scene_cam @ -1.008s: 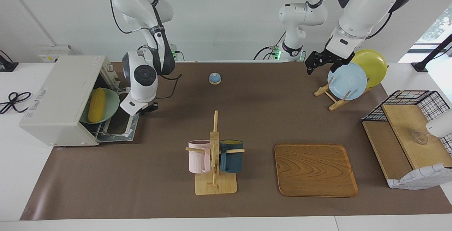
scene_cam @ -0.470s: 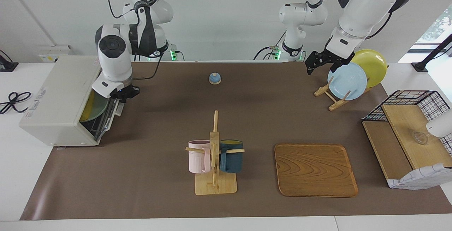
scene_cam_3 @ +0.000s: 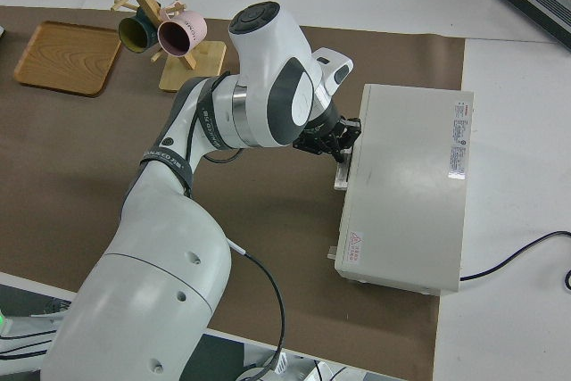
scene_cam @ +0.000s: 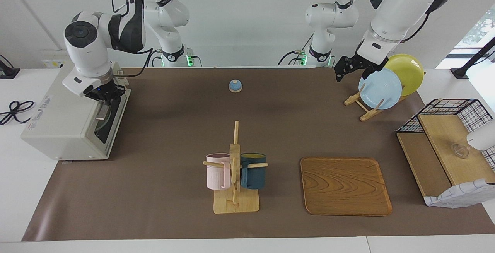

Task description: Put corn in oven

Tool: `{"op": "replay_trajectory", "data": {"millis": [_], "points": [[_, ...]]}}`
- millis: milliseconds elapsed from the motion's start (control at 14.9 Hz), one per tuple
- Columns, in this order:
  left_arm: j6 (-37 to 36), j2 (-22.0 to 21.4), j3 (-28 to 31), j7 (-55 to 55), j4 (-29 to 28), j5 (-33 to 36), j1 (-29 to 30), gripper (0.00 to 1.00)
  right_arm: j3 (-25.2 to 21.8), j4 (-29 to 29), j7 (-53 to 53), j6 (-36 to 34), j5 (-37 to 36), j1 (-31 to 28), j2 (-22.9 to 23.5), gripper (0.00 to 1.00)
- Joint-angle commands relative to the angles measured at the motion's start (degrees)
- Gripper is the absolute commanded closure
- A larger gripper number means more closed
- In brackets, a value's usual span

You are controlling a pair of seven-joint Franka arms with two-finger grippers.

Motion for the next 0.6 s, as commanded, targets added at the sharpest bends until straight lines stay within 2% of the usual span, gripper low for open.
{"op": "replay_trajectory", "data": {"millis": [0, 134, 403, 537], "points": [[0.0, -1.1, 0.0, -0.1, -0.8, -0.6, 0.0, 0.00, 0.0, -1.3, -1.2, -1.0, -0.9, -1.1, -0.1, 1.00], [0.0, -1.0, 0.0, -0.1, -0.7, -0.6, 0.0, 0.00, 0.1, -0.5, -1.2, -2.8, -0.1, -0.6, -1.8, 1.00], [0.0, -1.1, 0.0, -0.1, -0.8, -0.6, 0.0, 0.00, 0.6, 10.3, -1.1, -13.5, 5.8, -0.3, -1.1, 1.00], [0.0, -1.1, 0.0, -0.1, -0.7, -0.6, 0.0, 0.00, 0.4, 14.3, -0.8, -17.5, 12.2, -0.6, -1.1, 0.92]]}}
